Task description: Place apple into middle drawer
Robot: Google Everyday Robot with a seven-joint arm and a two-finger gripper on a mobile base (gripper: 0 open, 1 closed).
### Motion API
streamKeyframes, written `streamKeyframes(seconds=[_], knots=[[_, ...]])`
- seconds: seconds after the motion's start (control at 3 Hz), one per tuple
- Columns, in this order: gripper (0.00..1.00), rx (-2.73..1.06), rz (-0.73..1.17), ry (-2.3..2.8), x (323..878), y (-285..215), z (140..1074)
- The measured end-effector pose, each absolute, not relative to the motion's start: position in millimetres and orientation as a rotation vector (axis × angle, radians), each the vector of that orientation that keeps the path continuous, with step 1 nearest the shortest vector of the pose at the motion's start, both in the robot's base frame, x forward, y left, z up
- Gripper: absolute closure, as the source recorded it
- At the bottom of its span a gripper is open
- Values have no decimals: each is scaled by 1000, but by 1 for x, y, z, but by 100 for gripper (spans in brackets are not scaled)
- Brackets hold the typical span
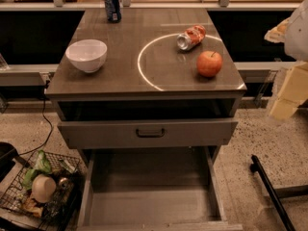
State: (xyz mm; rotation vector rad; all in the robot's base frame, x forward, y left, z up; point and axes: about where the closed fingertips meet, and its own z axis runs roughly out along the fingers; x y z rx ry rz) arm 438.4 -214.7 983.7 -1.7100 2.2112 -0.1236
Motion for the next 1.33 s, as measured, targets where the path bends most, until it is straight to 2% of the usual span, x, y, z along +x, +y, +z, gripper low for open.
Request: streamKeyframes(seconds=[0.67,1.33], knots=[[0,-1637,-115,2223,452,-216,980],[0,-1189,145,2202,481,-251,938]])
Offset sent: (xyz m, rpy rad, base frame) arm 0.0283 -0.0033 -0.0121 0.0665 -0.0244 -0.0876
